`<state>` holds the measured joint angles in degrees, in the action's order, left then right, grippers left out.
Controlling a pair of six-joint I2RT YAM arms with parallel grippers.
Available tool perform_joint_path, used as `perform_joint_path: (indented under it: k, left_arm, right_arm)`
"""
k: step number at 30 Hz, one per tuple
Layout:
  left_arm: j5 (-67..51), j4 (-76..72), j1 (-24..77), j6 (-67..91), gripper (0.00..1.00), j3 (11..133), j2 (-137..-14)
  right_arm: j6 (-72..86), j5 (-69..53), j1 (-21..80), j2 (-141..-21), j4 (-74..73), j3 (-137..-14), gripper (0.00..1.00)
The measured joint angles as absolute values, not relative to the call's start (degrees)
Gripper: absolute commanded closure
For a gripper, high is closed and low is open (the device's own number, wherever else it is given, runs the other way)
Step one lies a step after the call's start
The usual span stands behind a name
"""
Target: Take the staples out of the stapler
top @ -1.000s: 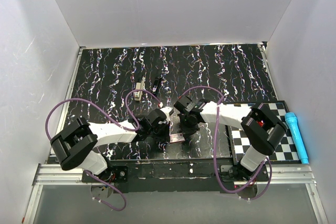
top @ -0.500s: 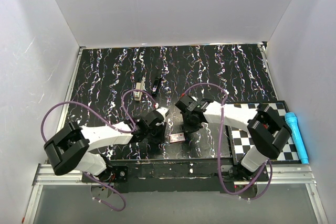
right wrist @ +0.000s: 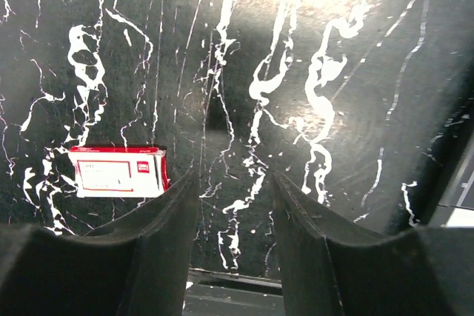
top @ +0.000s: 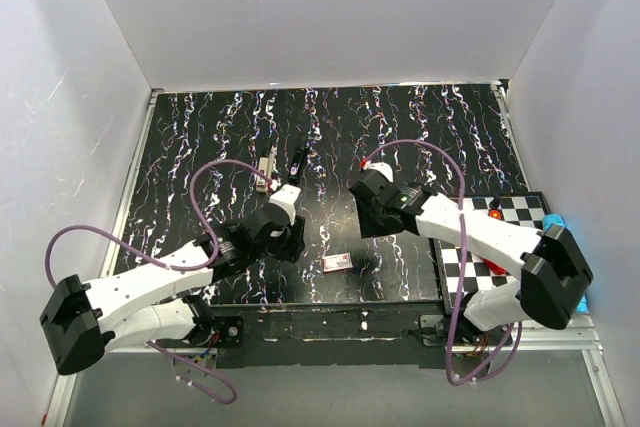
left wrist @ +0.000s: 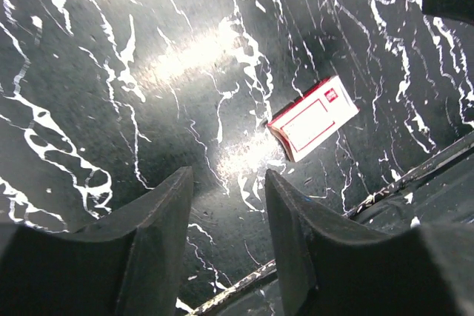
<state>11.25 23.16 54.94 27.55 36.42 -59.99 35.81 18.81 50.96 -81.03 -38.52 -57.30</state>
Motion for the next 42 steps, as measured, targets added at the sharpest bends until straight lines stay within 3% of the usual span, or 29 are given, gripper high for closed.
perform_joint_path:
  k: [12,15,17,18,21,22,23,26,42]
  left_arm:
    - [17.61,28.97,54.94,24.4,0.37,43.11,-53.01]
    - [18.68,30.02,54.94,23.27,0.33,45.04,-51.96]
    - [19.38,30.44,54.94,22.44,0.22,46.48,-51.42]
    - [19.75,30.7,54.94,21.96,0.22,47.29,-51.18]
    - [20.84,31.48,54.94,20.78,0.21,49.5,-50.5]
    - [21.19,31.77,54.94,20.21,0.06,50.37,-50.22]
    - [21.45,31.94,54.94,19.81,0.02,50.92,-50.04]
    - [22.31,32.73,54.94,18.37,0.02,52.82,-49.3]
    - [24.6,35.31,54.94,10.85,0.02,63.77,-47.79]
  right_arm:
    - [34.06,26.13,50.96,-69.89,-44.36,-59.4,0.24]
    - [33.69,27.66,50.96,-66.89,-45.78,-59.72,0.24]
    - [33.19,28.58,50.96,-65.23,-46.94,-60.58,0.23]
    - [32.97,29.04,50.94,-64.55,-47.44,-61.17,0.16]
    - [32.27,30.22,50.94,-63.24,-48.73,-63.29,0.16]
    - [31.92,30.57,50.96,-62.94,-49.34,-64.23,0.16]
    - [31.59,30.79,50.96,-62.72,-49.69,-64.82,0.16]
    - [30.63,31.18,50.94,-62.17,-50.76,-66.7,0.12]
    - [25.71,33.69,50.94,-58.81,-52.66,-77.28,0.09]
